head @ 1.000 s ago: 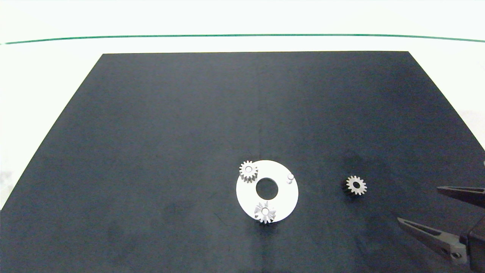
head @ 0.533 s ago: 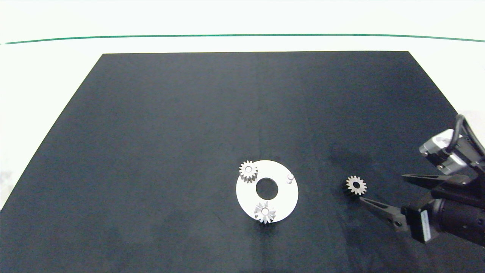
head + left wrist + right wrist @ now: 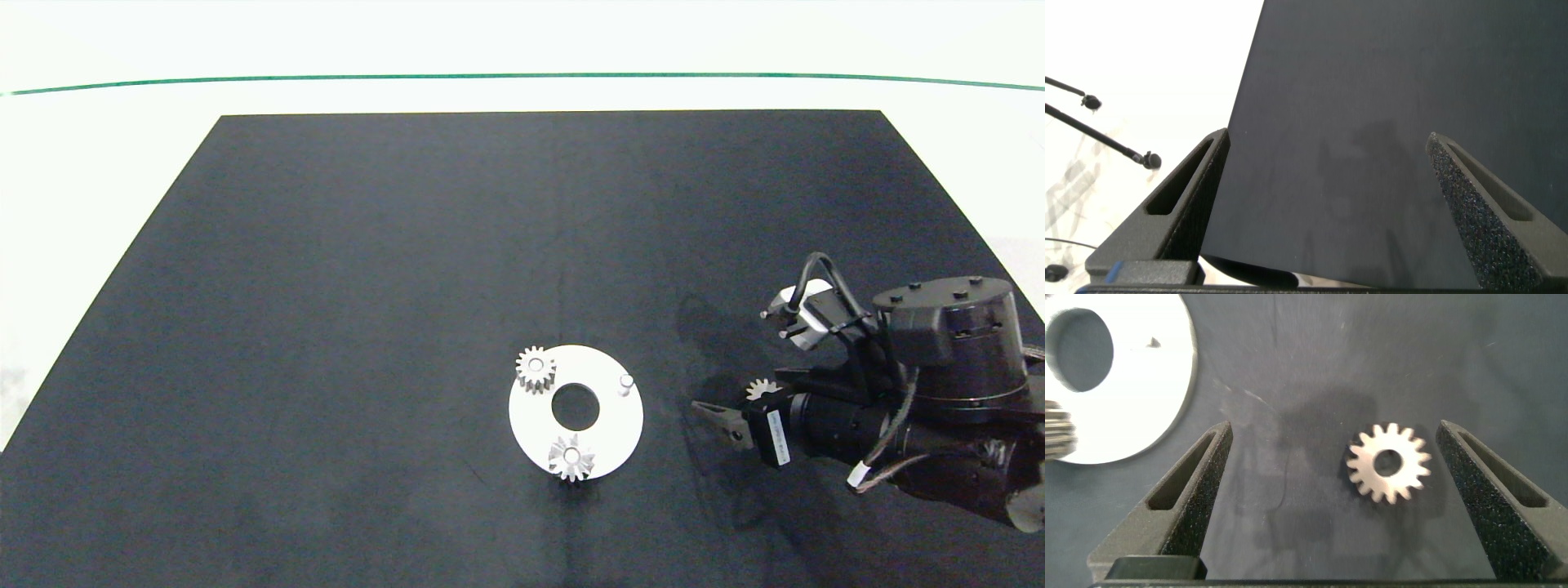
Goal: Install three planetary gears onto the carrier pins
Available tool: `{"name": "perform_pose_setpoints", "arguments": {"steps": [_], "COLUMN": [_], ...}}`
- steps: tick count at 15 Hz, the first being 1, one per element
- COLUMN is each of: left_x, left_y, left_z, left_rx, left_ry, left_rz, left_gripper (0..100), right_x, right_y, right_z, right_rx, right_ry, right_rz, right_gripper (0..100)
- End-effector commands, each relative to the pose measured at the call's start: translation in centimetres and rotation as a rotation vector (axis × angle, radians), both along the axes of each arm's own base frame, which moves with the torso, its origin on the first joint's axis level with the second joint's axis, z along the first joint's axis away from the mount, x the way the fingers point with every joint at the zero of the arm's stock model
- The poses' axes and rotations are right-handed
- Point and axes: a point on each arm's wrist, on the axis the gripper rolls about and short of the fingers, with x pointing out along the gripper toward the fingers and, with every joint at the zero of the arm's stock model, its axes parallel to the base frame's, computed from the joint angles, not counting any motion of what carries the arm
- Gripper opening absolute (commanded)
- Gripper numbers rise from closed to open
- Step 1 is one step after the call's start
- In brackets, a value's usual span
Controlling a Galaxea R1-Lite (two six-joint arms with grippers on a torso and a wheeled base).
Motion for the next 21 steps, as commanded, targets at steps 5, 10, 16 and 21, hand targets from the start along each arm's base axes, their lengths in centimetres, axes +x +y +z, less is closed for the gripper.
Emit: {"name": "perform_pose_setpoints", "arguments": {"steps": [5, 10, 16, 21], "left_x": [0.2, 0.1, 0.1, 0.1], "left_y": [0.1, 0.1, 0.1, 0.1], "left_z": [0.1, 0.3, 0.3, 0.3], "left_rx": [-0.001, -0.001, -0.001, -0.002], "left_ry": [0.016, 0.008, 0.007, 0.005], "left_rz": [-0.011, -0.014, -0.013, -0.013], "left_gripper": [100, 100, 100, 100], "right_x": [0.8, 1.4, 1.4, 1.4], "right_y": [-0.9, -1.1, -1.3, -1.3], "right_z": [-0.8, -0.6, -0.6, -0.8], "right_rx": [-0.046, -0.040, -0.034, -0.036], "right_ry": [0.064, 0.057, 0.060, 0.068], "right_rz": [-0.052, -0.069, -0.076, -0.076], "right_gripper": [100, 92, 80, 71]}}
